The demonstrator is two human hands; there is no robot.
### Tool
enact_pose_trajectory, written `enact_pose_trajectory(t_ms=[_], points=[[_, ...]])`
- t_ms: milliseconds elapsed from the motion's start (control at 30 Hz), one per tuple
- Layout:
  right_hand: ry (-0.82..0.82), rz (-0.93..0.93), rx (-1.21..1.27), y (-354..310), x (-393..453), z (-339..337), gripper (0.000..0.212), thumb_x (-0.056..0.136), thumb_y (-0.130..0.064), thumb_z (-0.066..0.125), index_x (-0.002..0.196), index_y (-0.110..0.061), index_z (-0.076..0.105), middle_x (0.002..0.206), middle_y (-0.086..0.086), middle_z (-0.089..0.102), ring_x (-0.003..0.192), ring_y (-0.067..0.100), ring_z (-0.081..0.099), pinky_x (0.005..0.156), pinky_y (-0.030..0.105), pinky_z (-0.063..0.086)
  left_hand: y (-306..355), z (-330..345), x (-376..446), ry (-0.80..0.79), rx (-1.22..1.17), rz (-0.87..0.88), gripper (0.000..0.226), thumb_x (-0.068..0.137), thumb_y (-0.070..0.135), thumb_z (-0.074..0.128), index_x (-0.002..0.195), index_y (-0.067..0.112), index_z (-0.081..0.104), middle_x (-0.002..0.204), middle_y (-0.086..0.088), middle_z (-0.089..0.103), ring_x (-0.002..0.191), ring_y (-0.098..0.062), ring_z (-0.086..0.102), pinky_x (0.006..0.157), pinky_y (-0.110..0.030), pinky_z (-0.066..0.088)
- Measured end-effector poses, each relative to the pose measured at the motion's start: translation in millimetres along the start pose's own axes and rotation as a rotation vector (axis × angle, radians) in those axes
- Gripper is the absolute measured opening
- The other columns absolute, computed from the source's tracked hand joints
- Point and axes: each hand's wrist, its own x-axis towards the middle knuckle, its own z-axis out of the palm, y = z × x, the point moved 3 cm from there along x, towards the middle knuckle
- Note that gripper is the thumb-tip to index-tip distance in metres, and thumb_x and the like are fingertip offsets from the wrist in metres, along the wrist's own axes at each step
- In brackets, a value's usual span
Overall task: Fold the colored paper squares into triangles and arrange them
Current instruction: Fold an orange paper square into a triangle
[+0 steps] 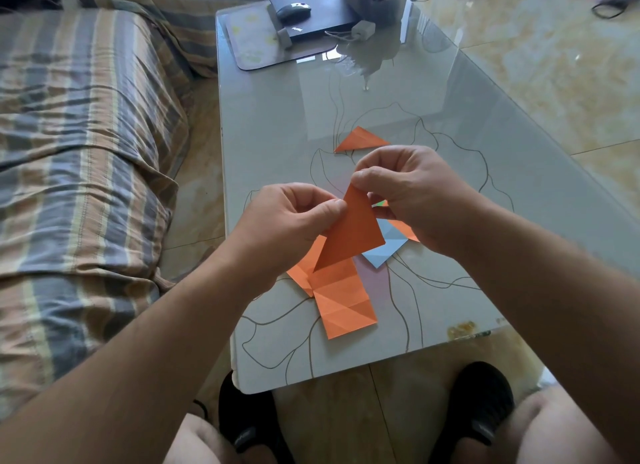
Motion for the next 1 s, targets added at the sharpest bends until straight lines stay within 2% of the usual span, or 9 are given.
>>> enact_pose_trajectory(t_ms=[167, 300, 467, 533, 633, 667, 867, 1000], points=[[0.034, 0.002, 0.009, 0, 1, -3, 0.017, 0.098, -0.016, 0.068, 0.081, -0.019, 0.070, 0.075, 0.000, 0.068, 0.076, 0.020, 0.065, 0.092, 0.056, 0.058, -1, 0, -1, -0.024, 0.022, -0.002, 0.014, 0.099, 0.021, 0.068, 0.098, 0.010, 0.078, 0.093, -0.006, 0.080, 0.086, -0.017, 0.075, 0.078, -0.028, 0.059], [0.059, -0.004, 0.030, 1, 3, -5, 0.018, 0.097, -0.015, 0.067, 0.080, -0.019, 0.070, 0.071, -0.002, 0.067, 0.072, 0.018, 0.064, 0.081, 0.047, 0.057, 0, 0, -1, -0.038, 0.039, -0.023, 0.015, 0.100, 0.023, 0.067, 0.099, 0.013, 0.078, 0.096, -0.006, 0.080, 0.096, -0.026, 0.076, 0.092, -0.045, 0.061], [0.074, -0.002, 0.038, 4, 5, -7, 0.019, 0.098, -0.014, 0.067, 0.079, -0.018, 0.069, 0.068, -0.004, 0.065, 0.067, 0.017, 0.062, 0.077, 0.041, 0.054, 0, 0, -2, -0.063, 0.068, -0.065, 0.016, 0.100, 0.027, 0.068, 0.098, 0.015, 0.079, 0.097, -0.007, 0.080, 0.099, -0.032, 0.074, 0.096, -0.056, 0.057], [0.084, -0.001, 0.041, 4, 6, -9, 0.019, 0.098, -0.013, 0.066, 0.080, -0.017, 0.069, 0.067, -0.004, 0.065, 0.066, 0.016, 0.061, 0.074, 0.039, 0.053, -2, 0, -2, -0.085, 0.105, -0.081, 0.016, 0.100, 0.028, 0.068, 0.098, 0.017, 0.079, 0.094, -0.005, 0.080, 0.093, -0.026, 0.076, 0.093, -0.051, 0.060], [0.087, -0.002, 0.025, 4, 7, -11, 0.018, 0.098, -0.013, 0.067, 0.080, -0.017, 0.070, 0.067, -0.005, 0.065, 0.065, 0.013, 0.060, 0.074, 0.038, 0.054, 0, 1, -3, -0.107, 0.109, -0.077, 0.014, 0.100, 0.023, 0.067, 0.097, 0.015, 0.078, 0.090, -0.002, 0.080, 0.079, -0.010, 0.073, 0.070, -0.026, 0.059], [0.087, 0.001, 0.021, 5, 7, -11, 0.017, 0.098, -0.013, 0.067, 0.081, -0.017, 0.070, 0.067, -0.005, 0.065, 0.065, 0.014, 0.061, 0.075, 0.039, 0.054, 0, 1, -3, -0.103, 0.102, -0.075, 0.013, 0.099, 0.022, 0.067, 0.096, 0.014, 0.078, 0.089, -0.002, 0.080, 0.078, -0.009, 0.072, 0.067, -0.022, 0.057], [0.120, 0.009, 0.021, 4, 11, -19, 0.015, 0.098, -0.015, 0.068, 0.083, -0.015, 0.070, 0.067, -0.005, 0.066, 0.063, 0.012, 0.061, 0.071, 0.034, 0.053, -4, -2, -3, -0.126, 0.157, -0.099, 0.012, 0.097, 0.026, 0.071, 0.094, 0.019, 0.079, 0.087, -0.006, 0.079, 0.079, -0.012, 0.071, 0.082, -0.037, 0.058], [0.127, 0.017, 0.014, 3, 12, -22, 0.014, 0.098, -0.016, 0.068, 0.083, -0.015, 0.069, 0.067, -0.006, 0.067, 0.062, 0.010, 0.062, 0.070, 0.033, 0.053, -3, -4, -3, -0.126, 0.179, -0.102, 0.010, 0.096, 0.025, 0.071, 0.092, 0.020, 0.079, 0.086, -0.007, 0.078, 0.077, -0.012, 0.071, 0.082, -0.043, 0.058]])
